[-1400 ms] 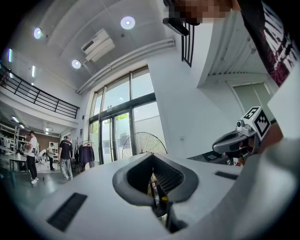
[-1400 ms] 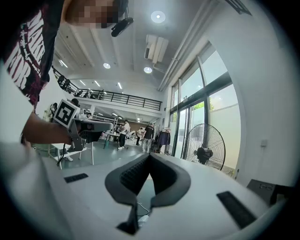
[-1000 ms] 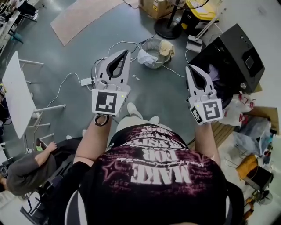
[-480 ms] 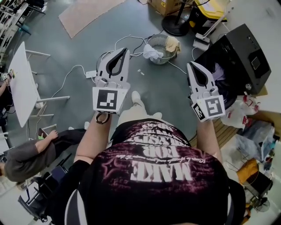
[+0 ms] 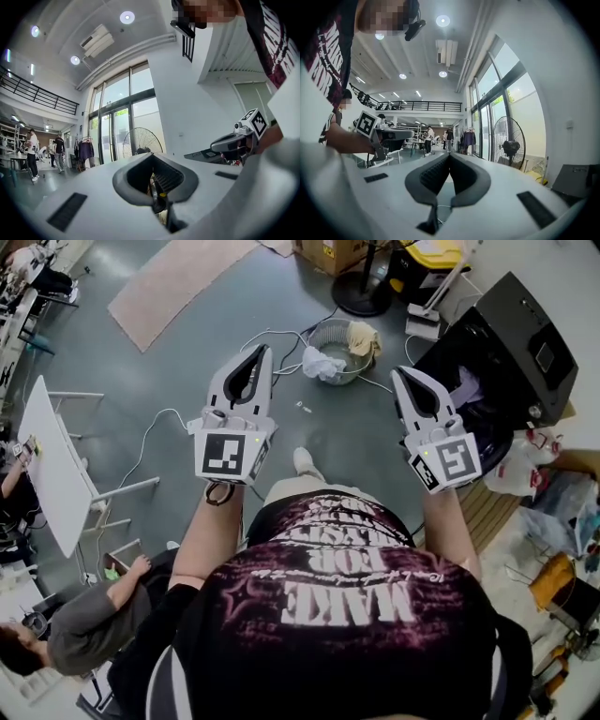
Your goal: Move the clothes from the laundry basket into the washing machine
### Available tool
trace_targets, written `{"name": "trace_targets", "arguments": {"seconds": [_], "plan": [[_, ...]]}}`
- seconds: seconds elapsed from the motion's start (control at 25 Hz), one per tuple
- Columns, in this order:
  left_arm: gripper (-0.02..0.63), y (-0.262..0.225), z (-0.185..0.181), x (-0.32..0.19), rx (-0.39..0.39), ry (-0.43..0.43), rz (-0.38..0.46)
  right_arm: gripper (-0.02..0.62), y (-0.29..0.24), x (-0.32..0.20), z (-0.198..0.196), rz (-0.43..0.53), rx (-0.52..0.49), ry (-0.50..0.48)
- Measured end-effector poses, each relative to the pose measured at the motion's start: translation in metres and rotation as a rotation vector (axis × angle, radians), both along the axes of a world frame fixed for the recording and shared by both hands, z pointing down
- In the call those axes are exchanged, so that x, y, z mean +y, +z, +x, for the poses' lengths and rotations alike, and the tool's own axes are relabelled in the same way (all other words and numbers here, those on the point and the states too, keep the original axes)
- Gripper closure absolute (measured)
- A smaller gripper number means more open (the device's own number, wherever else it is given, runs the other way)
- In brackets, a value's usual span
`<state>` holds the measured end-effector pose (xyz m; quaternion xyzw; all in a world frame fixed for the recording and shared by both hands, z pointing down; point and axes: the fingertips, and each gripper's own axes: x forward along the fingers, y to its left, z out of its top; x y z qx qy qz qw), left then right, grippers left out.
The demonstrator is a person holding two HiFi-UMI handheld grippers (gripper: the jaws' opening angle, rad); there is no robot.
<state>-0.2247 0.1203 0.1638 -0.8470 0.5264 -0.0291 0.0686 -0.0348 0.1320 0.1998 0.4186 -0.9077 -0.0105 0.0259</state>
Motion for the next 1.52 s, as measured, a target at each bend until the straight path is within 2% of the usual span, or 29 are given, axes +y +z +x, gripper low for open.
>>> {"name": "trace_targets", "arguments": {"seconds": [0.36,0.64,0.92,1.2,1.52], "plan": [[0.601,0.006,-0.029,-0.062,-0.006,0.057,0.004,0.592,-0.002,-0.056,-0.037,0.005,0.010,0.051],[0.601,0.018,-0.062,-0.088,0.014,0.090,-0.015,0.592,0.001,-0.074,-0.070,-0.018,0.010,0.077],[0.601,0.021,-0.057,-0.097,0.061,0.119,-0.022,0.591,0.000,-0.075,-0.056,-0.038,0.033,0.125],[0.601,0.028,-0.053,-0.104,0.030,0.123,-0.028,0.592,-0.001,-0.089,-0.043,-0.035,0.015,0.143],[0.601,0.033,-0.042,-0.124,0.009,0.097,-0.046,0.591,0.006,-0.115,-0.034,-0.053,-0.003,0.105]]}}
